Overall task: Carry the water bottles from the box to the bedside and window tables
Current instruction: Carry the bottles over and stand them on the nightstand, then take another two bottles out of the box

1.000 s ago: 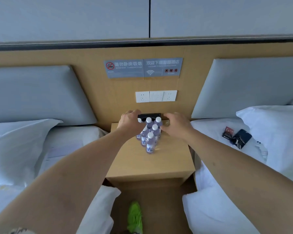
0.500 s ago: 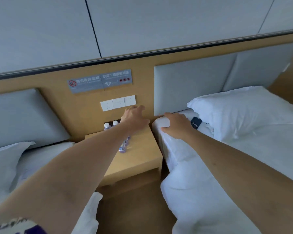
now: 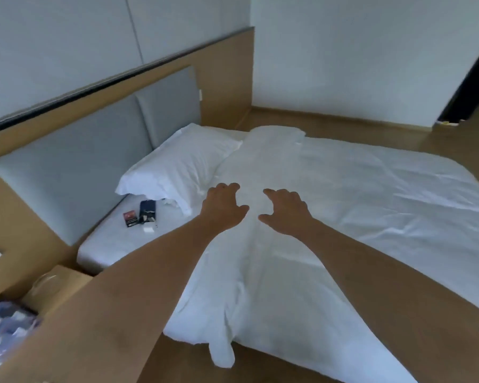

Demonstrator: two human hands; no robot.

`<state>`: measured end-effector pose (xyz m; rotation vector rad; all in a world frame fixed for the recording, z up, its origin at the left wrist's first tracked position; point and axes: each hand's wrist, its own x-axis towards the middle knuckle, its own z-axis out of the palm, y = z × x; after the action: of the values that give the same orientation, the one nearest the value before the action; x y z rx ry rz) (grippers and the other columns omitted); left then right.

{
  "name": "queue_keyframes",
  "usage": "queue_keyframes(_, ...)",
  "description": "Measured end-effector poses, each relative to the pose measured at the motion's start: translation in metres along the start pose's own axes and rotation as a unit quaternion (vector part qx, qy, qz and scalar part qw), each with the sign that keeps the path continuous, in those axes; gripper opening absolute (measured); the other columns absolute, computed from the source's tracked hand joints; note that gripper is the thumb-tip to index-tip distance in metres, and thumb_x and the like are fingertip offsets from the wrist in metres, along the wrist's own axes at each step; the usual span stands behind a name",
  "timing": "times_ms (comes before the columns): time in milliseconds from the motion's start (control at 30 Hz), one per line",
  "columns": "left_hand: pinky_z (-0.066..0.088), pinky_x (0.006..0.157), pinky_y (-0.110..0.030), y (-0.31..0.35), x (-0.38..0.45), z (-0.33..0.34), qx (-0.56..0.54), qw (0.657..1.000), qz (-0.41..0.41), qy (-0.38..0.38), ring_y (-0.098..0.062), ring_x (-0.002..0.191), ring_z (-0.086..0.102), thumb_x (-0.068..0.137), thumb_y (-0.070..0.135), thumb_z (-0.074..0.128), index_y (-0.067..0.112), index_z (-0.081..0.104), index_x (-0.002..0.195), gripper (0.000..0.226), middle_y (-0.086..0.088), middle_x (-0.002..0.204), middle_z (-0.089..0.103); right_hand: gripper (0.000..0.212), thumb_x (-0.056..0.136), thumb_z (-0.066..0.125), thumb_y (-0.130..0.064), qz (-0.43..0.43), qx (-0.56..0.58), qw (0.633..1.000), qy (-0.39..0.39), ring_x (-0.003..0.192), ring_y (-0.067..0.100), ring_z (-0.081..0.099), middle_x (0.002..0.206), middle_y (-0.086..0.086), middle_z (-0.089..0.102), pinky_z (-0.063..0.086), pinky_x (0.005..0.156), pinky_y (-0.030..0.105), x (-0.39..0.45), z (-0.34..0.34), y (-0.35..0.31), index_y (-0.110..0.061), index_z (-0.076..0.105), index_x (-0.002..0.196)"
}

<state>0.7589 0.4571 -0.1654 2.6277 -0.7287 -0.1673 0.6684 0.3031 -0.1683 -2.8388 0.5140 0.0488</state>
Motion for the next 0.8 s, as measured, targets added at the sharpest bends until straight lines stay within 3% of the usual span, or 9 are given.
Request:
queue_keyframes(200, 0.042, 0.108, -0.044, 0.199, -0.003, 0.085, 0.016, 0.979, 0.189, -0.070, -0.033, 0.140, 0.039, 0.094, 0.043, 0.065, 0.020, 0.041, 0.152, 0.067, -0.012, 0.150, 0.045, 0.075, 0.094, 0.060, -0.054, 0.178, 0.023, 0.982, 0.052, 0.139, 0.034, 0.037, 0.151, 0.009, 0.041, 0.037, 0.108, 0.047, -0.094, -0.036, 0.182, -0.026, 0.028, 0.155)
queue_keyframes(433, 0.041, 0.109, -0.042, 0.449, -0.051, 0.196, 0.027, 0.931, 0.341, -0.127, -0.033, 0.140, 0.040, 0.095, 0.045, 0.064, 0.020, 0.039, 0.153, 0.068, -0.011, 0.151, 0.045, 0.075, 0.092, 0.063, -0.053, 0.345, 0.046, 0.932, 0.104, 0.136, 0.033, 0.041, 0.148, 0.007, 0.045, 0.041, 0.104, 0.045, -0.241, -0.075, 0.399, -0.023, 0.031, 0.153)
queue_keyframes(600, 0.048, 0.105, -0.046, 0.621, -0.116, 0.277, 0.007, 0.883, 0.438, -0.170, -0.032, 0.132, 0.048, 0.091, 0.040, 0.069, 0.017, 0.048, 0.146, 0.062, -0.011, 0.139, 0.054, 0.073, 0.089, 0.066, -0.051, 0.451, 0.047, 0.881, 0.132, 0.132, 0.031, 0.045, 0.144, 0.004, 0.049, 0.045, 0.101, 0.044, -0.368, -0.102, 0.536, -0.027, 0.035, 0.150)
queue_keyframes(800, 0.050, 0.096, -0.048, 0.784, -0.214, 0.361, 0.010, 0.790, 0.555, -0.261, -0.035, 0.120, 0.052, 0.088, 0.033, 0.068, 0.010, 0.056, 0.113, 0.036, -0.012, 0.122, 0.058, 0.078, 0.084, 0.068, -0.050, 0.586, 0.082, 0.791, 0.154, 0.134, 0.032, 0.042, 0.143, 0.004, 0.050, 0.042, 0.102, 0.044, -0.507, -0.109, 0.655, -0.030, 0.033, 0.152)
